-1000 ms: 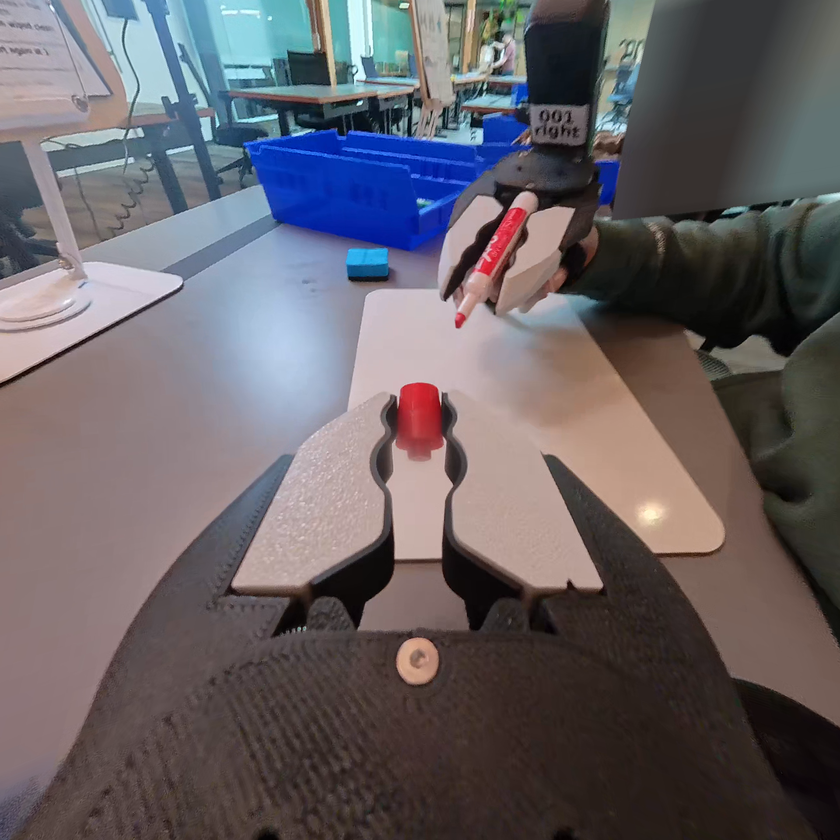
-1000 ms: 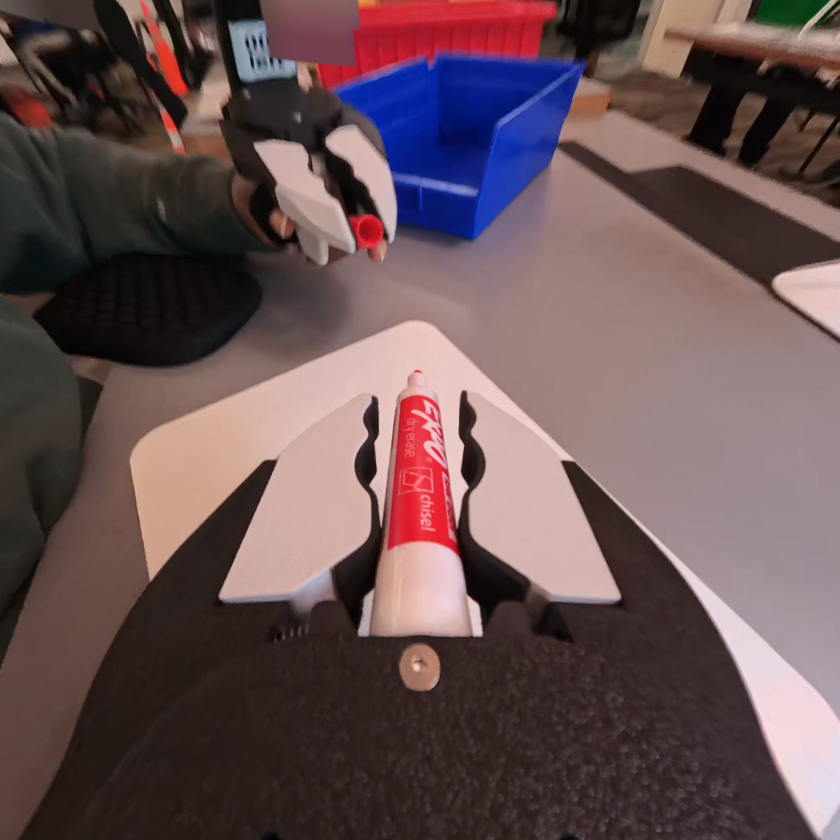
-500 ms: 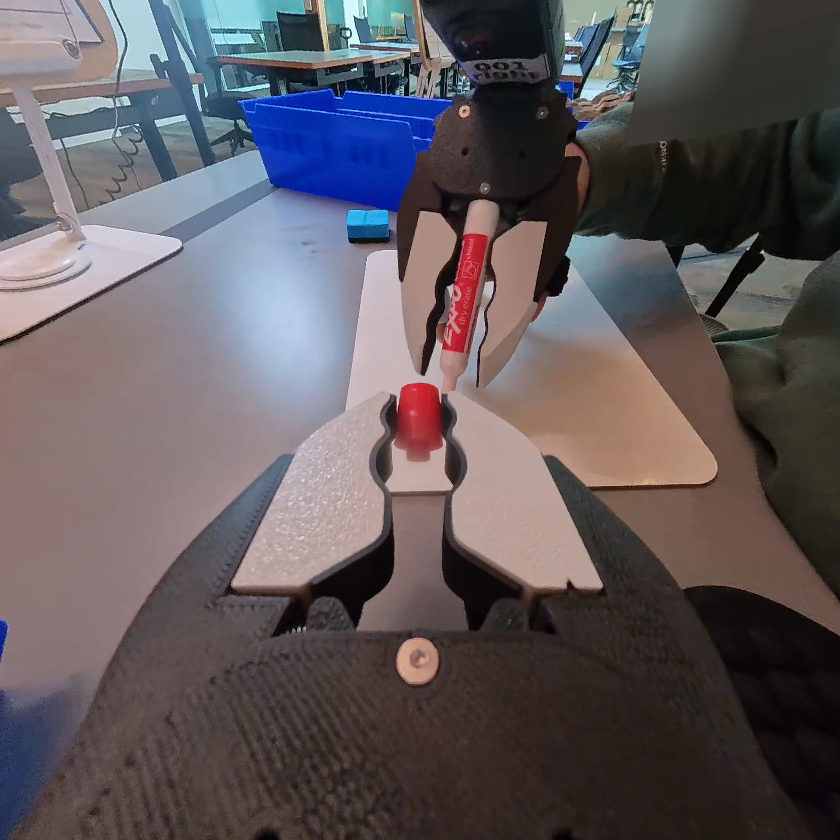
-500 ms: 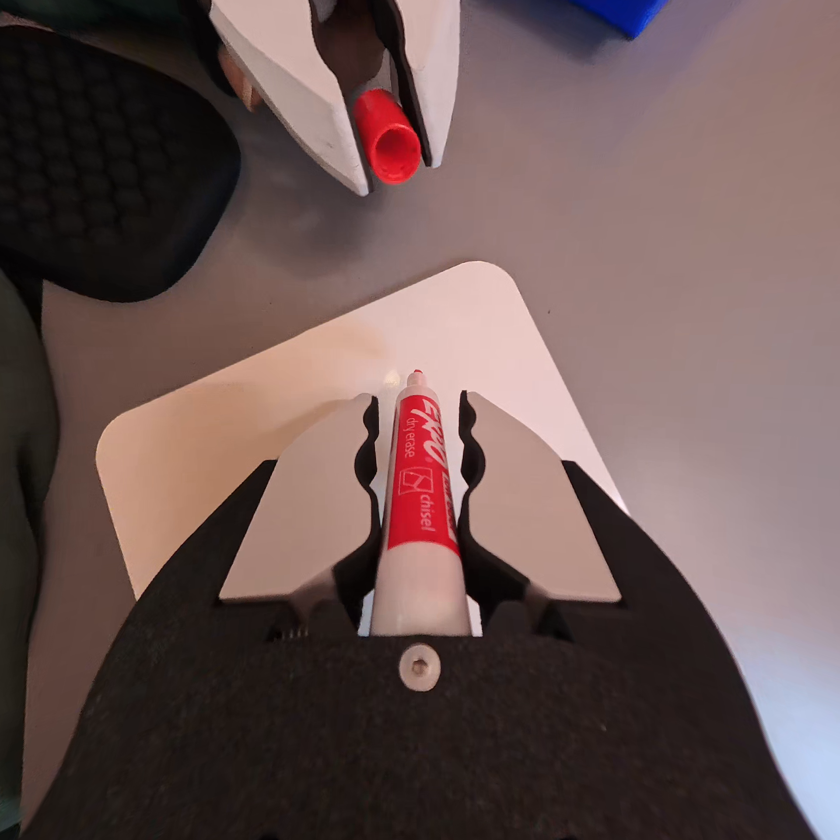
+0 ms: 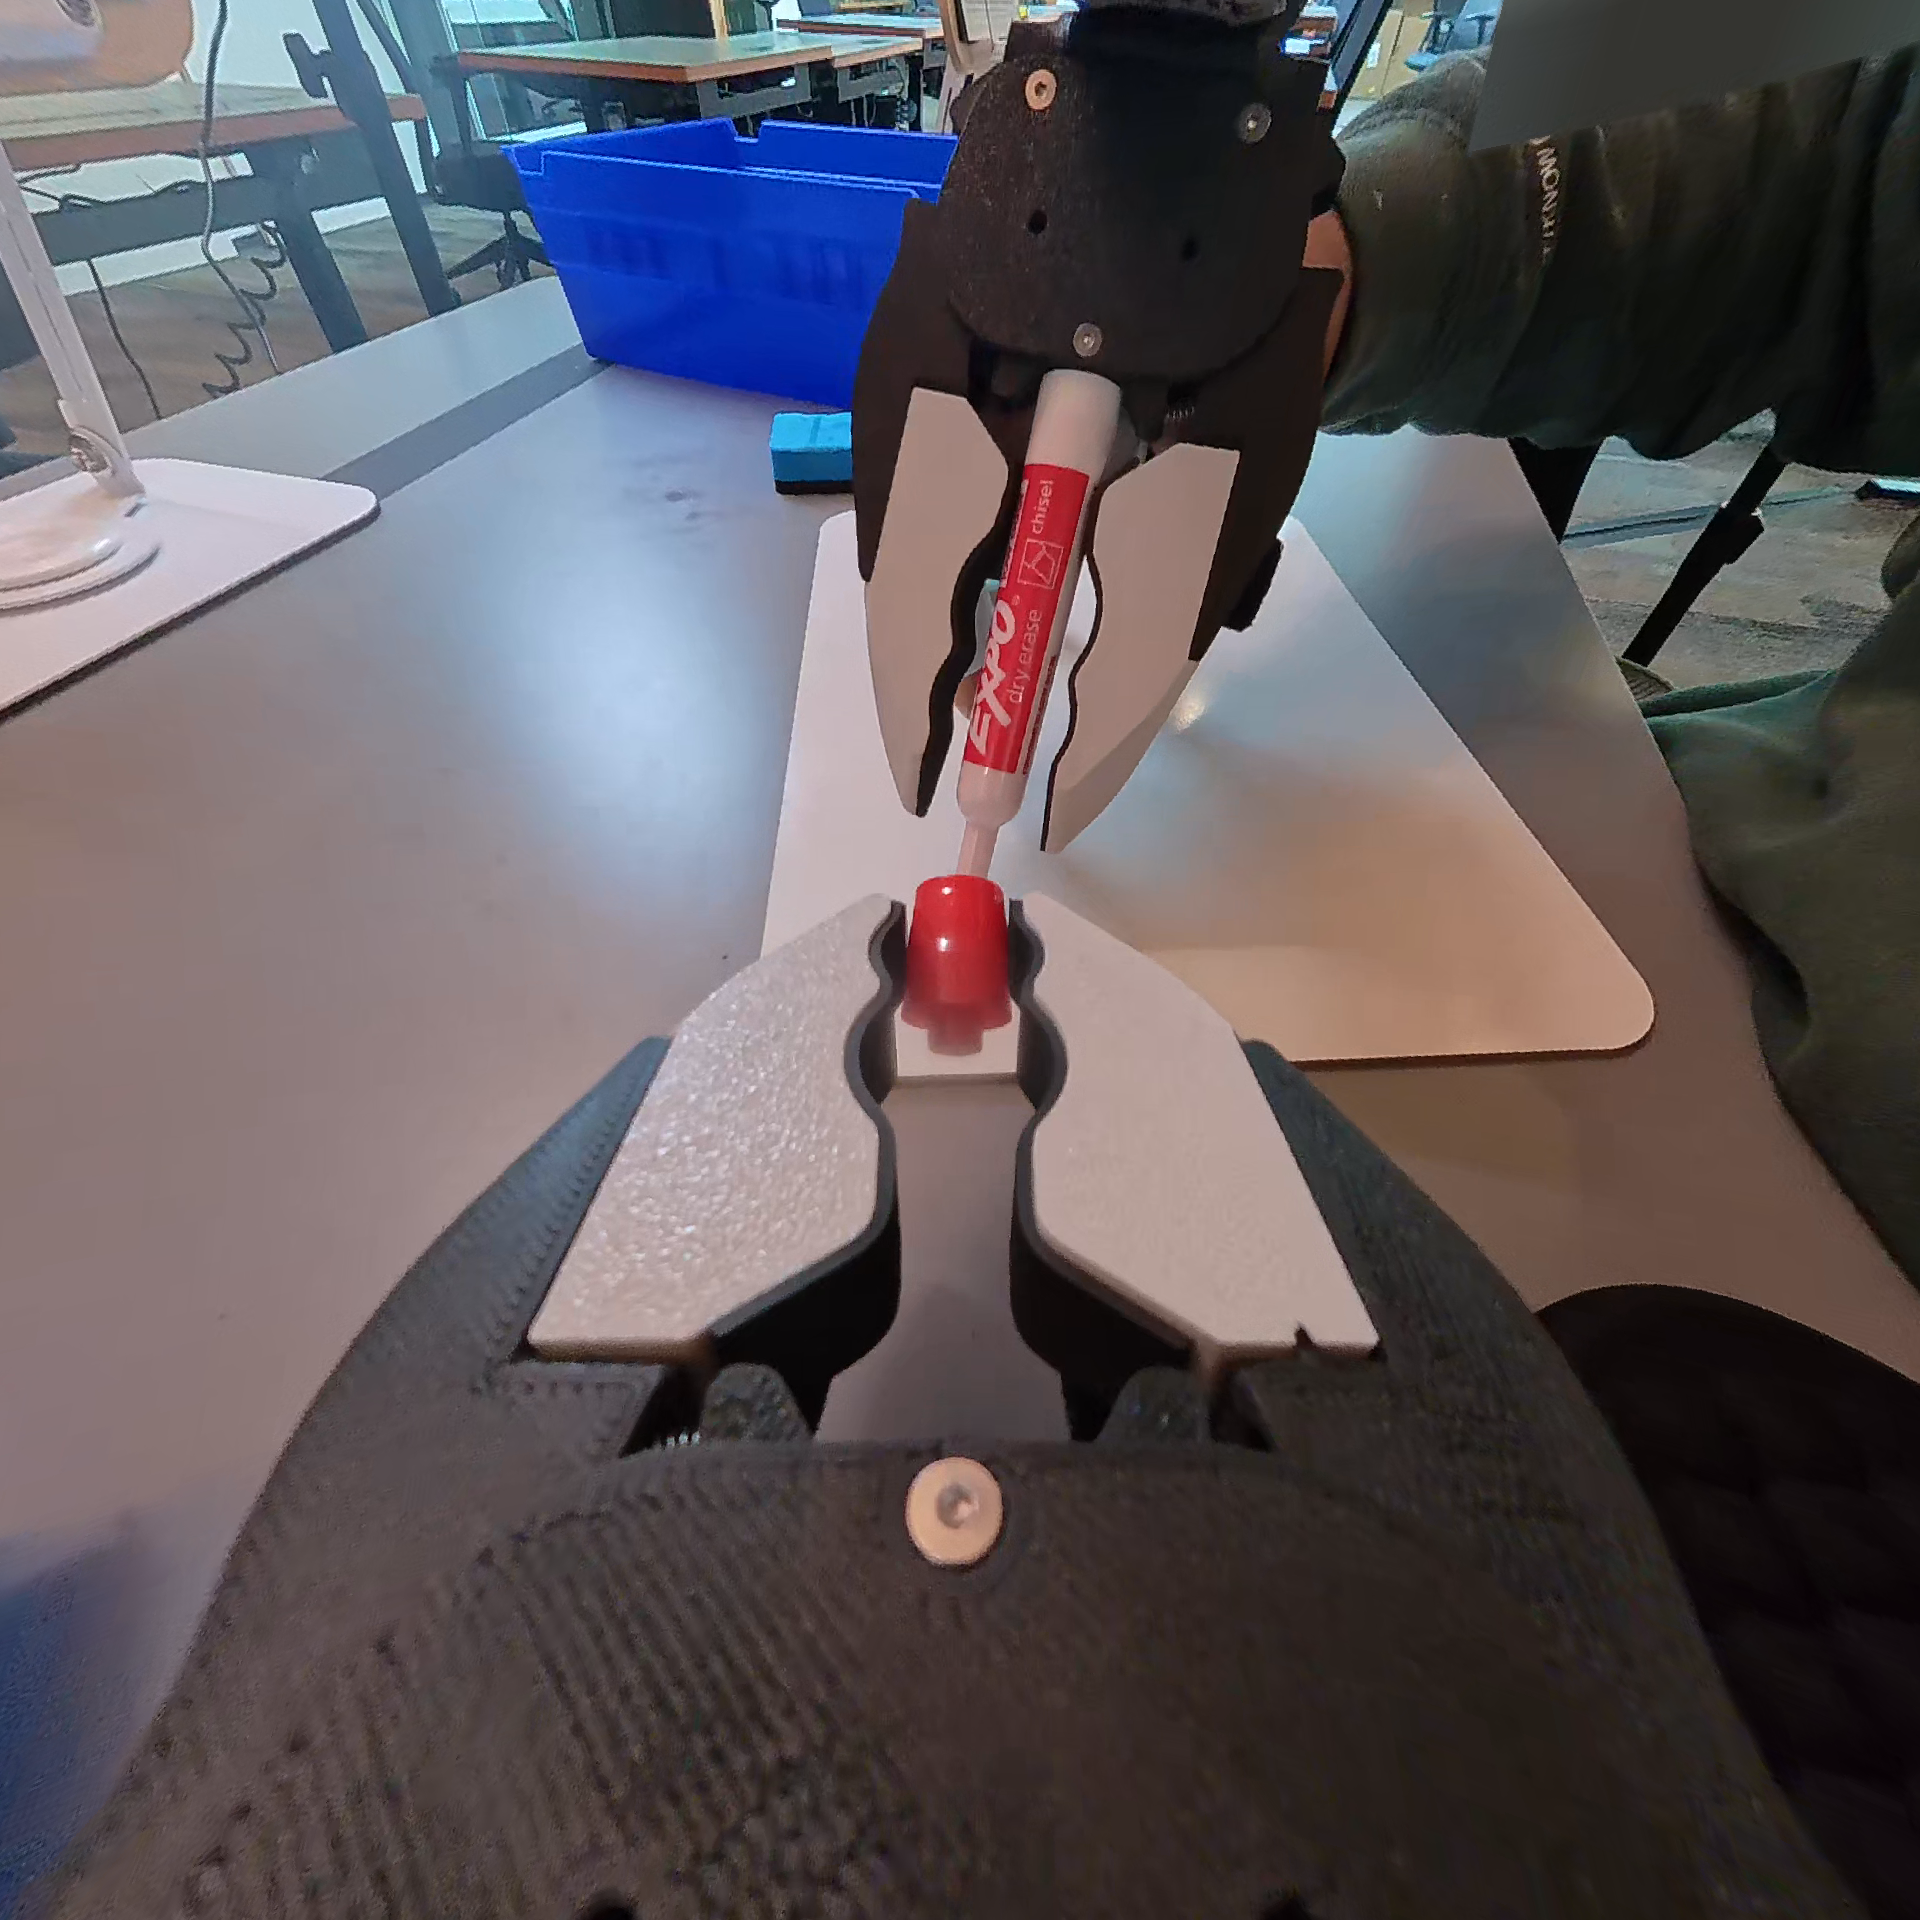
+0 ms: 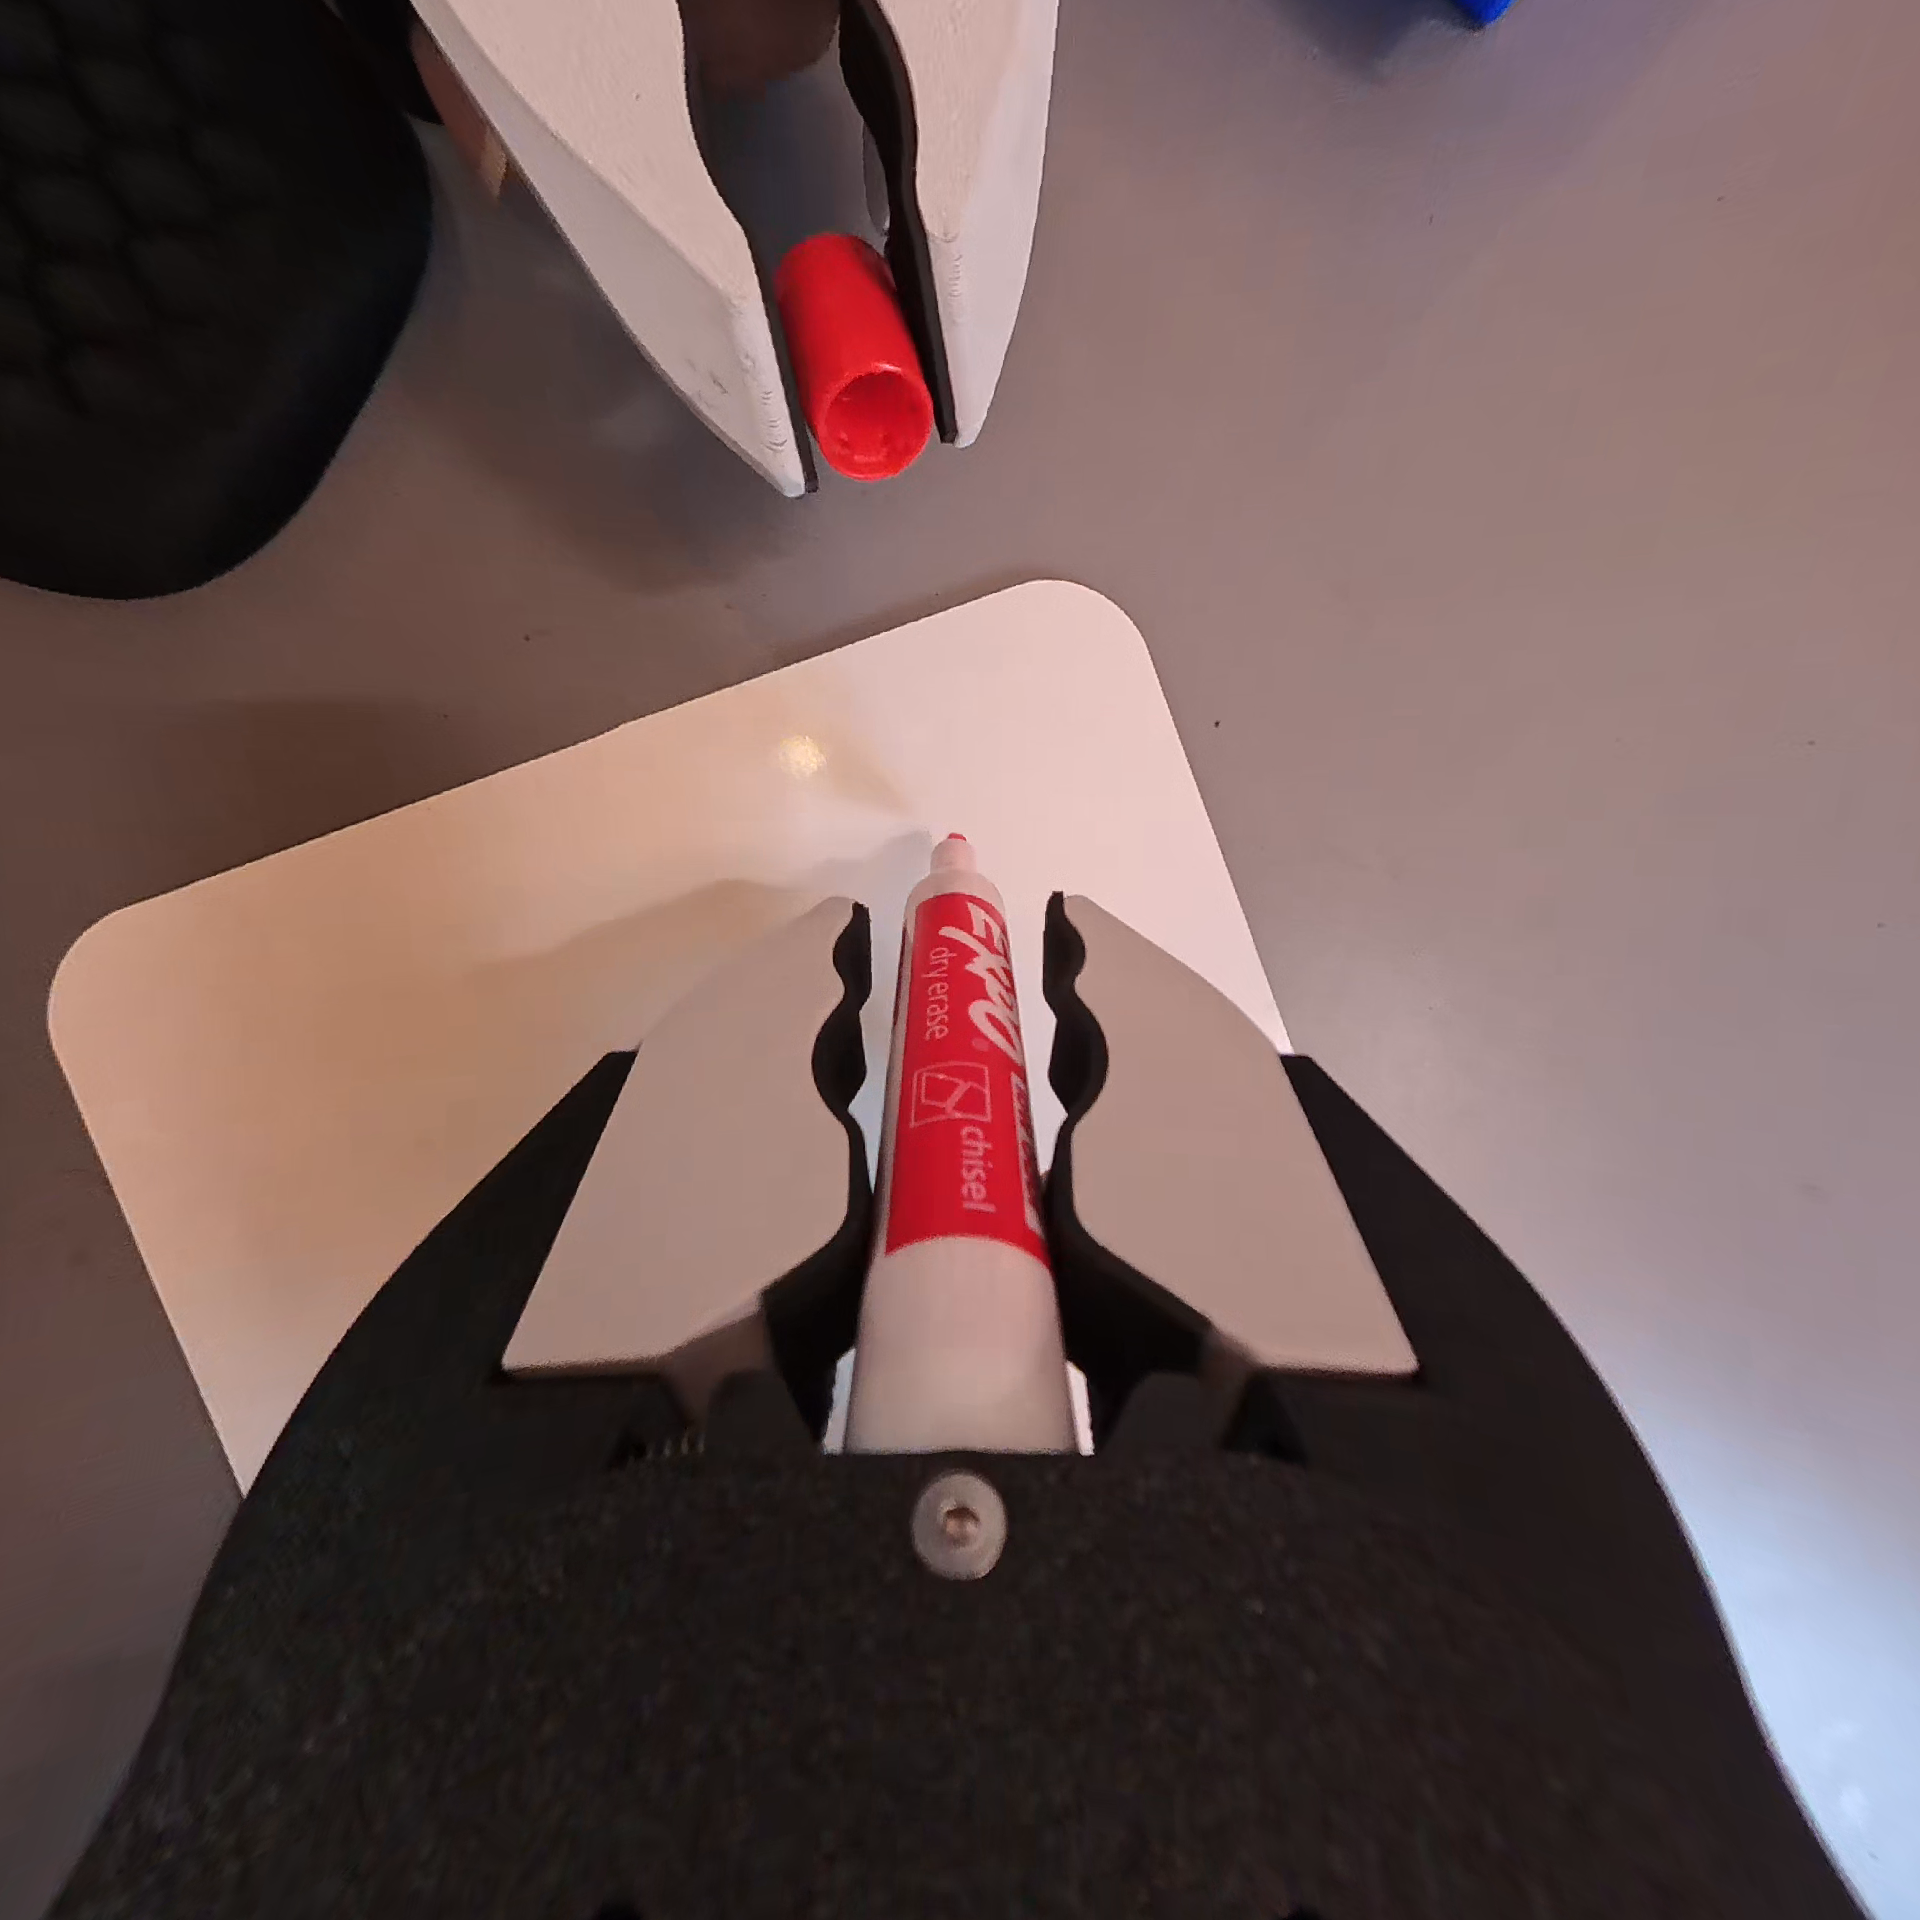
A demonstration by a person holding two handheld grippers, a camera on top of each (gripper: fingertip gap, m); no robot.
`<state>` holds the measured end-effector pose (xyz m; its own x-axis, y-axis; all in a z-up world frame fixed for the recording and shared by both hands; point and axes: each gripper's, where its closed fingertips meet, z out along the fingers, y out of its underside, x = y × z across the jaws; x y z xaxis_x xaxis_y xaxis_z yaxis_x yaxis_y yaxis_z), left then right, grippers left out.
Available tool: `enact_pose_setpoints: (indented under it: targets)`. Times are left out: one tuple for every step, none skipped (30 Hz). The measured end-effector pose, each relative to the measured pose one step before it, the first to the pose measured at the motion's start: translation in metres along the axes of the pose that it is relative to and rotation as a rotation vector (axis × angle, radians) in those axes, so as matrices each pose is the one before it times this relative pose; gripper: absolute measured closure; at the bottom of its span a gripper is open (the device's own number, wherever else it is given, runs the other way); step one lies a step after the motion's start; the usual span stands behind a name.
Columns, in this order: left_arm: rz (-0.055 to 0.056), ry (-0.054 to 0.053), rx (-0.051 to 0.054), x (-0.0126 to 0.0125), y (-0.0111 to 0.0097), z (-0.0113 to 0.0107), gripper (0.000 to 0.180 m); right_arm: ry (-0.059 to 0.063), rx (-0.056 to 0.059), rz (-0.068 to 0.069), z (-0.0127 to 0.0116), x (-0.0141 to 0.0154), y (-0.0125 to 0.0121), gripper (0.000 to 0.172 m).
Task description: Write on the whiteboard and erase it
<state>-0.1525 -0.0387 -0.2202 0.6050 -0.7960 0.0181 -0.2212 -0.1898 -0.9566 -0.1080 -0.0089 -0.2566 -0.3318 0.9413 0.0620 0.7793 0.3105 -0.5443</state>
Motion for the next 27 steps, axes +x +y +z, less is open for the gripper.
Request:
enact_pose_setpoints:
  targets:
    - [0.0013, -0.0004, -0.0001, 0.00005, -0.00011, 0.00006, 0.162, 0.0008, -0.0061, 0.0005, -0.00001, 0.00061, 0.00094, 0.137]
    - [0.0032, -0.0018, -0.001, 0.00002, 0.0001, 0.00006, 0.162, 0.0037, -0.0036, -0.0002, 0.00017, 0.00103, 0.0006, 0.137]
    - [0.0027, -0.001, -0.0013, -0.00007, 0.00012, 0.00008, 0.162, 0.0016, -0.0056, 0.0006, 0.00058, 0.00082, 0.00076, 0.137]
    - [0.0004, 0.0004, -0.0008, 0.00014, 0.00016, 0.00012, 0.162, 0.0025, -0.0033, -0.0014, 0.00055, 0.00086, 0.00037, 0.137]
    - [-0.0008, 0.0009, -0.0006, 0.00016, 0.00013, 0.00012, 0.162, 0.0002, -0.0045, -0.0017, 0.00072, 0.00049, 0.00028, 0.137]
    - [-0.0001, 0.0003, -0.0002, 0.00005, 0.00002, -0.00001, 0.162, 0.0016, -0.0053, -0.0018, 0.00073, 0.00061, 0.00027, 0.137]
    - [0.0006, -0.0011, -0.0008, -0.00019, 0.0001, -0.00006, 0.162, 0.0015, -0.0056, -0.002, 0.00067, 0.00066, 0.00017, 0.137]
    - [0.0006, -0.0011, 0.0005, -0.00017, -0.00002, -0.0001, 0.162, -0.0012, -0.004, -0.0017, 0.0007, 0.00029, -0.0001, 0.137]
    - [-0.0015, 0.0027, -0.0002, 0.00039, -0.00018, -0.00002, 0.162, -0.0007, -0.0034, -0.0013, 0.00065, 0.00043, -0.0002, 0.137]
    - [-0.0019, 0.0026, -0.001, 0.00038, -0.00012, 0.00006, 0.162, -0.0004, -0.0054, -0.0026, 0.00066, 0.0004, -0.00004, 0.137]
    - [0.0011, 0.0004, -0.0003, 0.00025, -0.00007, -0.00001, 0.162, -0.002, -0.0019, -0.0029, 0.00047, 0.0001, -0.00057, 0.137]
    - [0.0022, -0.0002, -0.0005, 0.00015, -0.00006, 0.00005, 0.162, -0.0032, -0.0026, -0.0013, 0.00052, -0.00011, -0.00064, 0.137]
    - [0.0007, 0.0013, -0.0014, 0.00023, 0.00013, 0.00005, 0.162, -0.0021, -0.0029, -0.0021, 0.00047, 0.00005, -0.00077, 0.138]
    - [0.0003, 0.0013, -0.0009, 0.00032, -0.00005, 0.00014, 0.162, -0.0024, -0.0019, -0.0045, 0.00056, -0.00042, -0.00102, 0.137]
    - [0.0005, 0.0007, -0.0006, 0.00026, 0.00006, 0.00005, 0.162, -0.0044, -0.0007, -0.0036, 0.00081, -0.001, -0.00131, 0.137]
    - [0.0005, 0.0003, -0.0005, 0.00006, 0.00005, 0.00004, 0.162, -0.0062, 0.0003, -0.0042, 0.00079, -0.00157, -0.00154, 0.137]
    - [0.0002, -0.0003, -0.0005, 0.00001, 0.00004, 0.00004, 0.162, -0.0063, 0.0, -0.0059, 0.00094, -0.00202, -0.00166, 0.137]
    - [0.0, -0.0005, 0.0, -0.00007, 0.0, 0.0, 0.162, -0.0057, 0.0002, -0.0074, 0.00081, -0.00247, -0.00173, 0.138]
    - [-0.0001, -0.0003, -0.0003, -0.00003, 0.00004, -0.00002, 0.162, -0.0065, 0.0003, -0.0077, 0.00085, -0.00282, -0.00161, 0.137]
    - [0.0001, 0.0, -0.0012, -0.00003, 0.00012, 0.00005, 0.162, -0.0066, 0.0, -0.0066, 0.00055, -0.00325, -0.00133, 0.137]
    - [0.0002, -0.0004, -0.0014, -0.00015, 0.00025, -0.00001, 0.162, -0.0066, 0.0007, -0.0079, 0.00038, -0.00366, -0.00107, 0.137]
    - [-0.0003, 0.0, -0.0003, -0.00006, 0.00012, 0.00007, 0.162, -0.0094, 0.0002, -0.0075, 0.00024, -0.00474, -0.0007, 0.137]
    - [-0.0013, 0.0016, -0.0016, 0.0002, 0.00034, 0.00013, 0.162, -0.0097, 0.0003, -0.0066, 0.00004, -0.00527, -0.00035, 0.137]
    - [-0.0009, 0.0017, -0.0028, 0.00022, 0.00042, 0.00026, 0.162, -0.0096, -0.0004, -0.0072, -0.00009, -0.00583, 0.00007, 0.137]
    - [0.0008, 0.0003, -0.0012, 0.00016, 0.00028, 0.0002, 0.162, -0.0102, -0.0015, -0.0074, -0.00036, -0.00634, 0.00056, 0.137]
    - [0.001, 0.0004, -0.0011, 0.00015, 0.00026, 0.00021, 0.162, -0.0082, -0.0037, -0.0068, -0.00067, -0.00644, 0.00115, 0.137]
    - [0.0008, 0.0005, -0.0019, 0.00024, 0.00033, 0.00024, 0.162, -0.0089, -0.0054, -0.006, -0.00083, -0.00656, 0.00169, 0.137]
